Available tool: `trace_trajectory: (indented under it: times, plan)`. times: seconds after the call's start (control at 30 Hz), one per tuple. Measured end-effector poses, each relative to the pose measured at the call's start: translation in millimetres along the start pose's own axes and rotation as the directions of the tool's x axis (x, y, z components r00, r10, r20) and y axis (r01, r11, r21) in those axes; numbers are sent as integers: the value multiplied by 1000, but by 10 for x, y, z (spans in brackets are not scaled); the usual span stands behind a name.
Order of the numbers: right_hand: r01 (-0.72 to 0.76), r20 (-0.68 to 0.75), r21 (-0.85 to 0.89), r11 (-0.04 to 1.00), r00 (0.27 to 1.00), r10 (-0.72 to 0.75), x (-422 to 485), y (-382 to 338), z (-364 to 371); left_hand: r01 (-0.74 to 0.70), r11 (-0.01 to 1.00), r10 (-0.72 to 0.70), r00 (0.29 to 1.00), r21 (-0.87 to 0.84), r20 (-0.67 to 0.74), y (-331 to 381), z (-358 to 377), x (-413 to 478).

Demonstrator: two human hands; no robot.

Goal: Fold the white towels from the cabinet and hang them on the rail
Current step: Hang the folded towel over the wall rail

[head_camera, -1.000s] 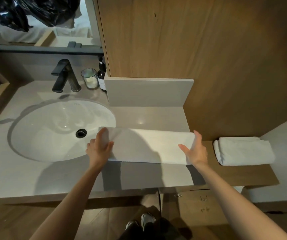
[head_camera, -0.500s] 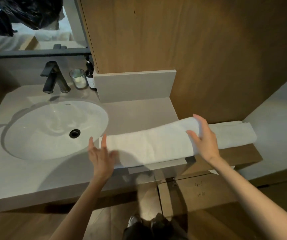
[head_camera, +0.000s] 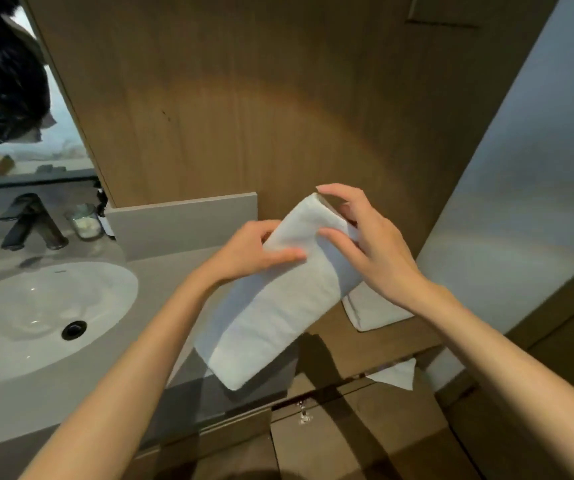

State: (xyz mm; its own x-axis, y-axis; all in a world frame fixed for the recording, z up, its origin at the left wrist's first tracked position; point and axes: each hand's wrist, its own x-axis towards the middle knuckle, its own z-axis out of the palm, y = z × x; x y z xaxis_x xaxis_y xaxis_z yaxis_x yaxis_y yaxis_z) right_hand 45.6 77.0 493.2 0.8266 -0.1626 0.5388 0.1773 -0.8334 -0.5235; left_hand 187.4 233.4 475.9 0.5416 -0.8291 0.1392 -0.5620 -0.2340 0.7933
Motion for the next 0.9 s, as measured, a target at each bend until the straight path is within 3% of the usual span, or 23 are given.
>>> trace_trajectory:
  times: [0.13,0.27,0.5,0.63,0.73,0.9]
  plan:
    - [44,-25,-60,997,999,-45,-25,4,-699,17,997,-20,999,-77,-37,568,313,80]
    - [111,-70,-149,983,990,-123,9,34,-1415,-69,978,32,981,-194,-189,1155,680,192]
    - [103,-338,-321,942,916,-215,67,-44,-2586,-272,950,206,913,-151,-353,2370,816,603]
    - [24,-448,-402,915,867,-219,123,-148,-3142,-378,916,286,853,-138,-435,3006,710,895]
    - [-1,-500,-349,937,846,-186,220,-185,-3454,-443,876,306,815,-190,-491,3427,579,1136]
    - [97,-479,-142,985,864,-154,501,-160,-3751,-515,816,321,781,-263,-536,4036,242,1532]
